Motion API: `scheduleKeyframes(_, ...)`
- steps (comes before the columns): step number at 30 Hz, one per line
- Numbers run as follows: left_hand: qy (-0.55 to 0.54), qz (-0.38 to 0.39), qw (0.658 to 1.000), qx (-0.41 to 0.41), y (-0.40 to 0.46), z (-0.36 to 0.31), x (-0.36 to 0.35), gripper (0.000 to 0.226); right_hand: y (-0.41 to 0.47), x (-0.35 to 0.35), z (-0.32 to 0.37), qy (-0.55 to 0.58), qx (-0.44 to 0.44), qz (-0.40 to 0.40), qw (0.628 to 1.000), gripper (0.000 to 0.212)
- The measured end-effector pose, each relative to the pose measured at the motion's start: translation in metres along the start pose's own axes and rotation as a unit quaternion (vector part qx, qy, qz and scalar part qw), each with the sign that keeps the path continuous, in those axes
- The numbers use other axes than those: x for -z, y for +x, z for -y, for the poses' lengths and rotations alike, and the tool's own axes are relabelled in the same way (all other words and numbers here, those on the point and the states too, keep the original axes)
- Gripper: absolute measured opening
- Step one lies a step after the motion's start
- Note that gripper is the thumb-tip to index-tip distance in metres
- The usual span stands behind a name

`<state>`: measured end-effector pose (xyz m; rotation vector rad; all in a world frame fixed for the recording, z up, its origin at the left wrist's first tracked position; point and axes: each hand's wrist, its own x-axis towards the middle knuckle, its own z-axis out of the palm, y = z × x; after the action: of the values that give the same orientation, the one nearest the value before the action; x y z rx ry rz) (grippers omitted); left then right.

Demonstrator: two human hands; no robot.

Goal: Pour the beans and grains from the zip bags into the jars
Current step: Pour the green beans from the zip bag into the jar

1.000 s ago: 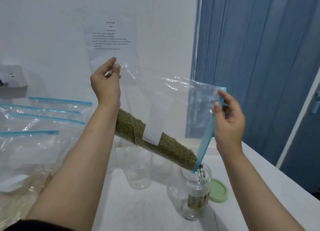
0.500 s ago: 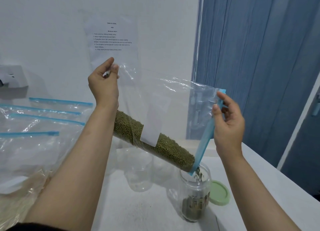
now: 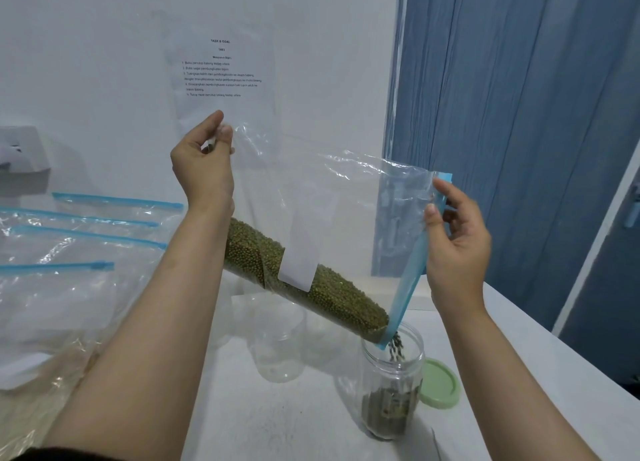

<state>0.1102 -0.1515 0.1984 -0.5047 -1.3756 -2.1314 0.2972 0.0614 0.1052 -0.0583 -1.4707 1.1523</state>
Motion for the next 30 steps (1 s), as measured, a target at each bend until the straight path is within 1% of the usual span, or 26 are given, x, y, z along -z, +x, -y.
scheduleKeyframes(9, -0.002, 0.005, 1.000, 0.001, -0.0022, -0.0018, -0.0046, 0.022, -0.0016, 0.0035, 0.0020, 0.000, 0.005, -0.004, 1.000, 0.028)
scheduleKeyframes(30, 0.001, 0.012, 1.000, 0.000, -0.0062, -0.0083, -0.0087, 0.026, -0.0064, 0.0092, 0.0077, -0.045, 0.031, -0.002, 0.999, 0.030)
